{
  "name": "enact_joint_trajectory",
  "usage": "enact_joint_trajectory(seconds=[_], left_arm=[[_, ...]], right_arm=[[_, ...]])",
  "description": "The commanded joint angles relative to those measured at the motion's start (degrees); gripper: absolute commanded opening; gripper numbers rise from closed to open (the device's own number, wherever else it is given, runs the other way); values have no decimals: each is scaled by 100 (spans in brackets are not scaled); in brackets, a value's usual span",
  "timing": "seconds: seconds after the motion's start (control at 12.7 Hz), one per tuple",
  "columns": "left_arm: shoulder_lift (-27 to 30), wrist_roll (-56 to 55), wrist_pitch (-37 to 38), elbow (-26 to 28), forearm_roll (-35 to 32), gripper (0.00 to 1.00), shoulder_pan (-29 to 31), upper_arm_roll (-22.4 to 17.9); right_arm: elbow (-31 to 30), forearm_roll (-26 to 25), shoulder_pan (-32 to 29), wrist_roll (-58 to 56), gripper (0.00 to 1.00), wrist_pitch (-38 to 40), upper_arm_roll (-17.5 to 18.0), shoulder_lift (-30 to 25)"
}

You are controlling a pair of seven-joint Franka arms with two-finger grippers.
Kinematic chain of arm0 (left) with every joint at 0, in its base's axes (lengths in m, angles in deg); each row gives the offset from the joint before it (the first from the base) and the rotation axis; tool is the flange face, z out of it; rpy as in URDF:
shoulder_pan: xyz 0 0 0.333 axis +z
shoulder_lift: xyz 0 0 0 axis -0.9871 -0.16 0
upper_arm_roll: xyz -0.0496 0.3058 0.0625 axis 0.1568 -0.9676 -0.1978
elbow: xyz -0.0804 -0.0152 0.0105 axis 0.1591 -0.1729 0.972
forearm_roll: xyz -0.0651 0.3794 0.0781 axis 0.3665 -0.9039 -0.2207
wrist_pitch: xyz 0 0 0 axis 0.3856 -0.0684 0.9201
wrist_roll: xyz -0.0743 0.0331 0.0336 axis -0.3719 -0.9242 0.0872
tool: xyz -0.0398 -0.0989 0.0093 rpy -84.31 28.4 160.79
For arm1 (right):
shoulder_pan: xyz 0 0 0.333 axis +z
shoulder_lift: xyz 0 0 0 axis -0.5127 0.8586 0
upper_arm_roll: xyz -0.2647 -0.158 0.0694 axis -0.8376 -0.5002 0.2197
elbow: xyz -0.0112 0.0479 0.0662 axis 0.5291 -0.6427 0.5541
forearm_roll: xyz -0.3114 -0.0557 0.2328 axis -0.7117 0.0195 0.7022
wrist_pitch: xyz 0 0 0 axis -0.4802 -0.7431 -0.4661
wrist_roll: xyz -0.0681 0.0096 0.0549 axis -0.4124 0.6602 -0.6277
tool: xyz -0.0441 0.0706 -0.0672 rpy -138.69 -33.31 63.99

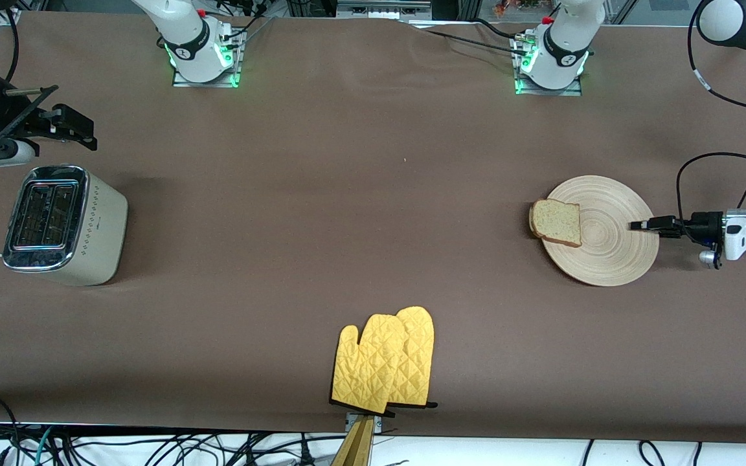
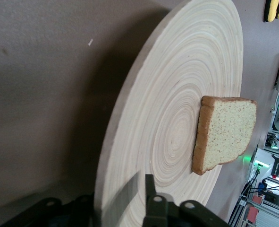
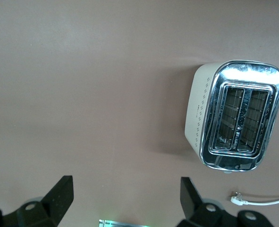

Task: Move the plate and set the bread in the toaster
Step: 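Grip the plate rim with the left gripper and drag it toward the mitts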

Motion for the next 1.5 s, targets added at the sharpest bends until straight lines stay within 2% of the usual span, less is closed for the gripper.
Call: enact_joint_trajectory(seconds=[0.0, 0.24, 0.63, 0.87, 1.02, 1.18, 1.42], left_arm=[[35, 116, 64, 42, 157, 2, -41, -32], [70, 142, 466, -55, 175, 0, -32, -23], [123, 63, 1310, -477, 1043, 0, -102, 30], [115, -51, 1382, -477, 1457, 0, -304, 117], [115, -121, 1347, -442, 1571, 0, -576, 336], [97, -567, 1303, -337, 2237, 0, -1154, 355], [80, -991, 777, -266, 2793, 0, -2068, 337]], right_arm=[[114, -9, -12, 77, 100, 37, 5, 40], [114, -9, -3, 77, 100, 37, 14, 40], [114, -36, -30, 51, 100, 55, -12, 102], [114, -36, -135, -2, 100, 108, -56, 181], [105, -36, -196, -20, 100, 64, -65, 190], [114, -88, -398, -11, 100, 46, -56, 434], [114, -27, -697, -20, 100, 37, -83, 786]])
